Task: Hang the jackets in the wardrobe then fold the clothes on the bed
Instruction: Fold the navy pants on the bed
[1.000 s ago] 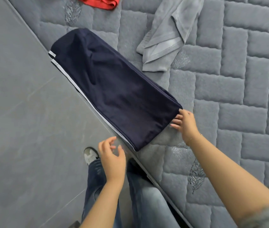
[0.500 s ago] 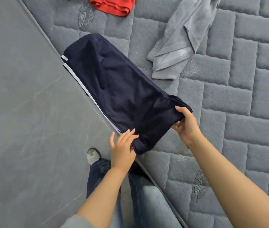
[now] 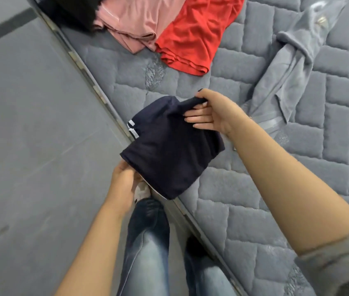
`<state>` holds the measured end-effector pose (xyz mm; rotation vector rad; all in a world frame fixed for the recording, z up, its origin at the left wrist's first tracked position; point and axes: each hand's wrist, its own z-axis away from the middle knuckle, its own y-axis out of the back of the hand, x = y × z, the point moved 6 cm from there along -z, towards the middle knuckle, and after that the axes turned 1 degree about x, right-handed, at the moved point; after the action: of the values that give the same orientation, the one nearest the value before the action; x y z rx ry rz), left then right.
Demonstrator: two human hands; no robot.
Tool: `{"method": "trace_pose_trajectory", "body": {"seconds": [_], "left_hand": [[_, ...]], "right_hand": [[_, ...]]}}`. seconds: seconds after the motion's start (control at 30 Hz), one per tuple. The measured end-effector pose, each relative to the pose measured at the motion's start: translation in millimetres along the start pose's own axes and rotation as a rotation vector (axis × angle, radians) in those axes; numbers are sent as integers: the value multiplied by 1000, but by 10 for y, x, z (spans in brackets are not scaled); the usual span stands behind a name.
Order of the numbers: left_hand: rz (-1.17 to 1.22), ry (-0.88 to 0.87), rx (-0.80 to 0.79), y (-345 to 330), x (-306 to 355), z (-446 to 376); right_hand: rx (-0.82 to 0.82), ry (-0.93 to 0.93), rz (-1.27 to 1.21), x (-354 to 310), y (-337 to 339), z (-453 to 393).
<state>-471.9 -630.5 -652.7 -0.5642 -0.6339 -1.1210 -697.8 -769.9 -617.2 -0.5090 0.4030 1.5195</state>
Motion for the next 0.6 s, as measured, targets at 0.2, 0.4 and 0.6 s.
{"method": "trace_pose_trajectory", "body": {"seconds": [0.2,0.4,0.6], "left_hand": [[366,216,-2,62,288,-551],[-187,222,162,-64,-38,-649],[-11,494,81,-53,-311,-851]], "right_hand": [[158,85,121,-36,-471,-707],[137,262,181,213,-393,-618],[467,292,643,498,195,-599]]}}
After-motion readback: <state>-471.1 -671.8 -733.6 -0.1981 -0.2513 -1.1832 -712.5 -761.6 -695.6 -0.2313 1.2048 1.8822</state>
